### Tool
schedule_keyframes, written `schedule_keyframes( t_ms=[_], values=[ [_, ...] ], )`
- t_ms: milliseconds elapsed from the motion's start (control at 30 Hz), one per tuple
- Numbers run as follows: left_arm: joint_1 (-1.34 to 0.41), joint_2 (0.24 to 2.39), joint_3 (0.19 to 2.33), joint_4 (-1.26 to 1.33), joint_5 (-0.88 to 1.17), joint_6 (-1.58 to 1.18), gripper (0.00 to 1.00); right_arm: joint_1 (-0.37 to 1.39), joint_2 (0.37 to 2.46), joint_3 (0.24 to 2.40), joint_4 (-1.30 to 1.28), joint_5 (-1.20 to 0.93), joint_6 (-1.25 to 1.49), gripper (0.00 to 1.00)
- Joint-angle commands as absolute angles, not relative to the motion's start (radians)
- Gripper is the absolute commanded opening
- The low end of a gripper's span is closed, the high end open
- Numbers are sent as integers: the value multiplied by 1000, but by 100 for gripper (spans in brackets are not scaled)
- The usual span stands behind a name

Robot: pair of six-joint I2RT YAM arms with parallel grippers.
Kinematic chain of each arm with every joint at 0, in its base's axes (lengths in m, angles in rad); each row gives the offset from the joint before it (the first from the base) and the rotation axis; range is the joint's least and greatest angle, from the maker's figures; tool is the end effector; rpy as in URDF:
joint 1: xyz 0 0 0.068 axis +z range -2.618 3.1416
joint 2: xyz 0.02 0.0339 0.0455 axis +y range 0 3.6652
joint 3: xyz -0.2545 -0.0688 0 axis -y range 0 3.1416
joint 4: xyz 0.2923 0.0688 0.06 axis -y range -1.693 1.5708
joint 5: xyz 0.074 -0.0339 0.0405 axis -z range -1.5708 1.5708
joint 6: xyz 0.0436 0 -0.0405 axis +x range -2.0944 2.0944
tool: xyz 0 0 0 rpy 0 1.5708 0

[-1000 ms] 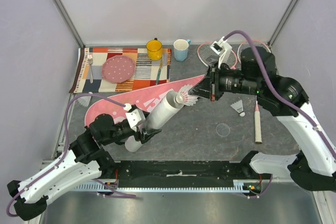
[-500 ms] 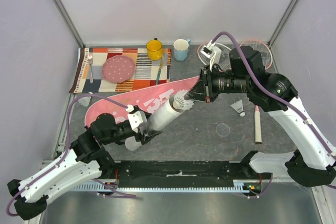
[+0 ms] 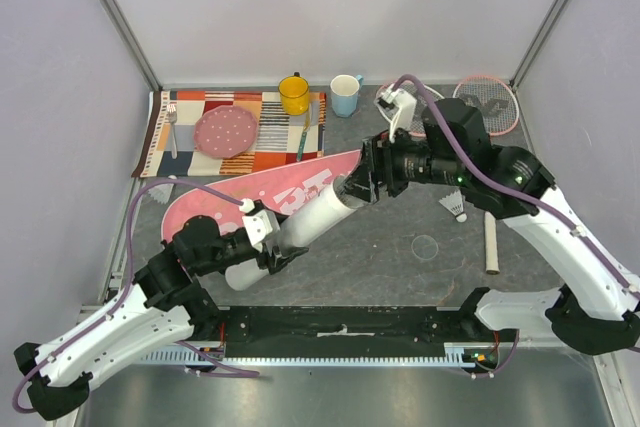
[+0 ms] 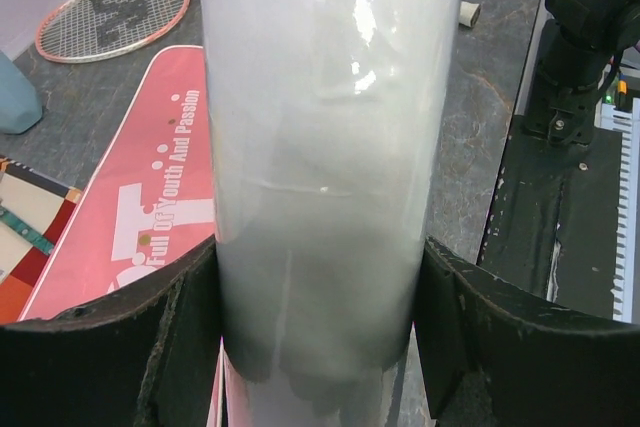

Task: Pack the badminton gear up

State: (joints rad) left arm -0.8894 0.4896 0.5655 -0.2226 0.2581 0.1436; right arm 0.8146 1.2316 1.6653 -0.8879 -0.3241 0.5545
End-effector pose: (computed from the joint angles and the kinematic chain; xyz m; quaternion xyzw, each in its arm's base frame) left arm 0.1156 -0.1602 0.2982 0.4439 0.6113 -0.3268 0.5679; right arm 0.1813 0.2125 0.4802 -0.1933 0.8189 0.4366 0.3185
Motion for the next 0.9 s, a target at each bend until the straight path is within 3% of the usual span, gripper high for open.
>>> schedule_keyframes(
  t_ms=[0, 100, 300, 367, 433, 567, 800, 867],
  values=[
    [-890, 474, 569, -135, 267, 147, 19, 778, 1100, 1729, -933, 91, 535, 85],
    [-891, 474, 558, -124, 265, 130, 19, 762, 1046, 1720, -998, 303, 557, 96],
    [-890, 480, 563, -126, 261, 129, 19, 741, 1041, 1536, -1110, 768, 702, 97],
    [-890, 472, 561, -120, 261, 123, 19, 646, 1078, 1449, -1102, 833, 719, 97],
    [-890, 466, 561, -117, 267, 121, 19, 474, 1158, 1359, -1069, 731, 698, 98],
    [-890, 451, 560, -118, 275, 112, 19, 305, 1252, 1241, -889, 467, 660, 98],
    [-890, 425, 554, -115, 298, 104, 19, 258, 1638, 1362, -992, 540, 862, 97],
    [-890, 425, 555, -115, 304, 107, 19, 255, 1686, 1367, -989, 540, 908, 93]
  ],
)
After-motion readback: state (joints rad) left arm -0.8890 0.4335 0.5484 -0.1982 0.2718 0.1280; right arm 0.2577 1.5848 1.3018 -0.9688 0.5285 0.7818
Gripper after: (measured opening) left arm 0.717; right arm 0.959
